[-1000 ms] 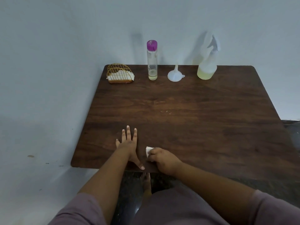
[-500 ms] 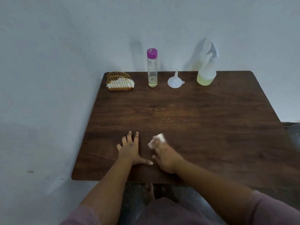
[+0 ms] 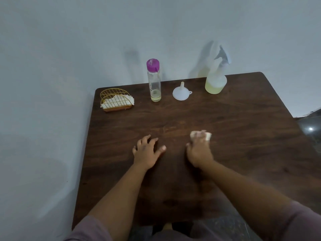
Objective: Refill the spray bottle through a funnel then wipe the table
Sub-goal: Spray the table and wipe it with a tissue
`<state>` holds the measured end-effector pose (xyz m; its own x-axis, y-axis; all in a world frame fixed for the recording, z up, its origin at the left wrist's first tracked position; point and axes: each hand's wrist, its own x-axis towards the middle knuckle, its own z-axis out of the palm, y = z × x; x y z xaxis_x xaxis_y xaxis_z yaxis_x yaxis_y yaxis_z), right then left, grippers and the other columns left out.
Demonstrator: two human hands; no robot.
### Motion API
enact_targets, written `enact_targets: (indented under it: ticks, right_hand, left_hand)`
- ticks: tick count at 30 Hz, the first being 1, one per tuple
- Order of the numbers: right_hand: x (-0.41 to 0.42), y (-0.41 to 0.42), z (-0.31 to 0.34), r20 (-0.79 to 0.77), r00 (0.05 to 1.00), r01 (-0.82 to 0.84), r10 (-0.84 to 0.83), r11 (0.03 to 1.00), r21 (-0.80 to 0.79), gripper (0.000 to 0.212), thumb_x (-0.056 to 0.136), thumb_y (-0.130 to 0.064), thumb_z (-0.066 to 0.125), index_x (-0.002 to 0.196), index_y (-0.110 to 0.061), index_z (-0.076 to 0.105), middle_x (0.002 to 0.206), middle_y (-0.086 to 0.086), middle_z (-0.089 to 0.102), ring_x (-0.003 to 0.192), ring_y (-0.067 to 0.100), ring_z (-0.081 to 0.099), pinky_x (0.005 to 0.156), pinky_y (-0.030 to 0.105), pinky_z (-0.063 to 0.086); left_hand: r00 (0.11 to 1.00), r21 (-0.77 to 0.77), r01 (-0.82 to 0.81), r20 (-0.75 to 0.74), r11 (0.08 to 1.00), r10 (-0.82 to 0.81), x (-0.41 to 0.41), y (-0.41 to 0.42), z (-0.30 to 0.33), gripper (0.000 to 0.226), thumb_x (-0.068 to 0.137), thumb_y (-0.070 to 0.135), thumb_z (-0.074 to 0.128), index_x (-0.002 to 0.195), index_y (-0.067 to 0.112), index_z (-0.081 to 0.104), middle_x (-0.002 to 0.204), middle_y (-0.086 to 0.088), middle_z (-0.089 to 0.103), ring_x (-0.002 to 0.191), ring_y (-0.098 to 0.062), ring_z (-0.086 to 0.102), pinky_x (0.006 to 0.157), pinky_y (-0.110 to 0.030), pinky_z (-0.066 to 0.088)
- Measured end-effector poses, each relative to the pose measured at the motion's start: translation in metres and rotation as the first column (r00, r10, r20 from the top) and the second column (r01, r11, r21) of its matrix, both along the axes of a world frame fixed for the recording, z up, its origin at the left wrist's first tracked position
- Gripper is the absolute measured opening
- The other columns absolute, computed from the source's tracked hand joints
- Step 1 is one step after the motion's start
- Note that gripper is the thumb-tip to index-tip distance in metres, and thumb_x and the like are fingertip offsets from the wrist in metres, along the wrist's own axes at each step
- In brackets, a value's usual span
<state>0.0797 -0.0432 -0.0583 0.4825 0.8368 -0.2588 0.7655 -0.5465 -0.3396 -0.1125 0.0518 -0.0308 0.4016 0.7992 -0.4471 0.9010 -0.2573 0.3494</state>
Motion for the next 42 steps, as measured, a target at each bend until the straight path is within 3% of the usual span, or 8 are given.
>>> enact_targets:
  ticks: [6,11,16,24,30,36,40,42]
  right_hand:
    - [-0.095,0.044,0.005,0.034,0.675,-0.731,0.737,0.675,-0.097,0.068,0.099,-0.051,0.028,0.153,-0.013,0.012,0.16,0.012,0.003,0.148,0.026,-0.009,0.12,0.039,-0.003]
    - [0.018,0.085,0.001,0.129,0.971,-0.187,0.201,0.976,-0.111,0.07,0.097,-0.05,0.034,0.152,-0.014,0.012,0.158,0.025,0.001,0.146,0.039,0.006,0.117,0.044,0.011]
    - [0.063,0.06,0.002,0.119,0.932,0.359,-0.342,0.916,-0.18,0.078,0.097,-0.052,0.027,0.151,-0.002,0.001,0.155,0.032,-0.002,0.145,0.043,-0.003,0.119,0.046,0.004]
    - [-0.059,0.1,0.008,0.109,0.82,-0.555,0.562,0.827,-0.088,0.065,0.097,-0.038,0.026,0.153,-0.016,0.001,0.161,0.01,-0.003,0.148,0.022,-0.009,0.12,0.043,-0.001]
    - [0.076,0.096,0.003,0.167,0.986,0.012,0.017,0.986,-0.168,0.065,0.098,-0.044,0.025,0.153,-0.019,0.001,0.161,0.011,-0.007,0.148,0.023,-0.007,0.118,0.049,-0.003]
    - [0.069,0.021,-0.001,0.131,0.855,0.519,-0.502,0.833,-0.192,0.072,0.097,-0.048,0.024,0.152,-0.007,0.003,0.159,0.019,-0.003,0.147,0.032,-0.006,0.119,0.051,0.0]
    - [-0.049,0.021,0.005,0.108,0.988,-0.104,0.111,0.992,-0.073,0.07,0.094,-0.05,0.031,0.151,-0.014,0.015,0.159,0.018,0.004,0.147,0.033,-0.004,0.118,0.052,0.007]
    - [-0.083,0.021,0.008,0.041,0.859,-0.5,0.51,0.854,-0.14,0.071,0.096,-0.052,0.024,0.152,-0.018,-0.002,0.16,0.009,-0.011,0.146,0.024,-0.018,0.119,0.049,-0.002]
  left_hand:
    - [0.97,0.117,-0.175,0.193,0.978,0.15,0.007,0.028,-0.002,0.04,0.104,0.031,0.034,0.142,0.023,0.046,0.151,0.004,0.039,0.139,-0.018,0.031,0.11,-0.044,0.031]
    - [0.973,-0.014,0.084,-0.215,0.996,-0.085,0.009,0.056,0.003,0.071,0.099,0.039,0.049,0.155,0.03,0.006,0.164,0.004,-0.006,0.15,-0.028,0.005,0.11,-0.048,0.038]
    - [0.939,-0.137,0.145,-0.294,0.98,-0.18,0.017,0.069,0.008,0.098,0.087,0.054,0.062,0.154,0.035,-0.008,0.161,0.003,-0.021,0.149,-0.033,-0.009,0.109,-0.051,0.035]
    - [0.949,-0.126,0.162,-0.251,0.979,-0.189,0.01,0.073,0.003,0.094,0.09,0.049,0.061,0.154,0.034,-0.007,0.161,0.007,-0.021,0.15,-0.031,-0.011,0.11,-0.048,0.034]
    - [0.931,-0.179,0.149,-0.306,0.972,-0.199,0.016,0.075,0.006,0.1,0.088,0.05,0.062,0.154,0.033,-0.012,0.16,0.005,-0.024,0.149,-0.033,-0.014,0.111,-0.05,0.034]
    - [0.933,-0.171,0.146,-0.302,0.974,-0.193,0.018,0.074,0.007,0.096,0.091,0.051,0.058,0.154,0.033,-0.011,0.16,0.004,-0.025,0.149,-0.034,-0.014,0.11,-0.05,0.037]
    - [0.939,-0.185,0.141,-0.288,0.973,-0.19,0.021,0.076,0.009,0.094,0.092,0.049,0.058,0.154,0.034,-0.011,0.16,0.004,-0.025,0.148,-0.035,-0.015,0.111,-0.051,0.034]
    - [0.94,-0.173,0.146,-0.282,0.974,-0.191,0.019,0.076,0.008,0.091,0.093,0.049,0.057,0.154,0.035,-0.009,0.16,0.005,-0.024,0.148,-0.035,-0.014,0.111,-0.05,0.033]
